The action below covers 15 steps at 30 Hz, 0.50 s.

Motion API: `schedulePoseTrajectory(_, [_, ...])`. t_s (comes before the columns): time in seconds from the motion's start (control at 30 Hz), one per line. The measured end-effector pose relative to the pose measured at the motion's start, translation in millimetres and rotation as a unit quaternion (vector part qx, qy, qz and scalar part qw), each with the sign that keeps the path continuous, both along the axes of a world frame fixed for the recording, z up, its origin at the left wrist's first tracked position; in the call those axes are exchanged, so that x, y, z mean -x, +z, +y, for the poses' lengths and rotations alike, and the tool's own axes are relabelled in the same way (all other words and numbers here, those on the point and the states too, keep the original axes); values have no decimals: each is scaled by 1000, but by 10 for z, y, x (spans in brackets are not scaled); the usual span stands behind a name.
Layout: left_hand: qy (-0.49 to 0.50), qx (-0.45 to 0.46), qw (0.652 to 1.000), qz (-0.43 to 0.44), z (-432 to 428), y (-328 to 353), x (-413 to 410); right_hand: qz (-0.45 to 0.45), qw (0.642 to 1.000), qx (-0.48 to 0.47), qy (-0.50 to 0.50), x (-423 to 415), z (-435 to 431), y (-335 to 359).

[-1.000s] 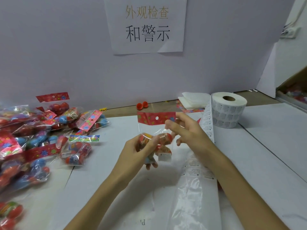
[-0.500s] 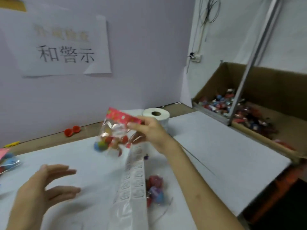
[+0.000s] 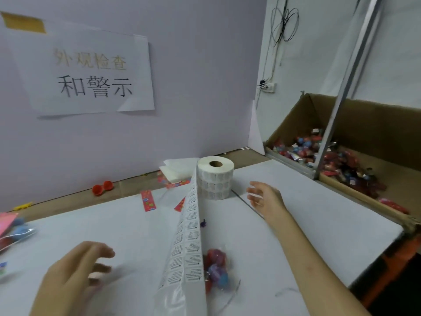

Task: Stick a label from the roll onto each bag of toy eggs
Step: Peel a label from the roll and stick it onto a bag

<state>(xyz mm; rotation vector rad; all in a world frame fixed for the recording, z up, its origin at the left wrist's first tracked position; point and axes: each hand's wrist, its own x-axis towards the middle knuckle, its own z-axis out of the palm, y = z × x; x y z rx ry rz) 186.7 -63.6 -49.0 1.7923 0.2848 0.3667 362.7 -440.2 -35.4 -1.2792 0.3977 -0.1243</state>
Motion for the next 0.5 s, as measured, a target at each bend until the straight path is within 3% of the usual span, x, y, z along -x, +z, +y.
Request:
schedulePoseTrajectory(0.13, [-16,-276,959,-58,32,-167,58,-86,982,156,58,60,536,269])
schedulePoseTrajectory(0.23, [-55,-394,917,33,111,-297,-5,-172,945,239,143,165,973,532])
schedulePoseTrajectory(0.4, [-101,-496,851,142,92,-352,-36,-258,845,383,269,325,1835,749])
schedulePoseTrajectory(0.5, [-111,-495,847,159,65,-311,10,-284,771,442,360,430,2514,762])
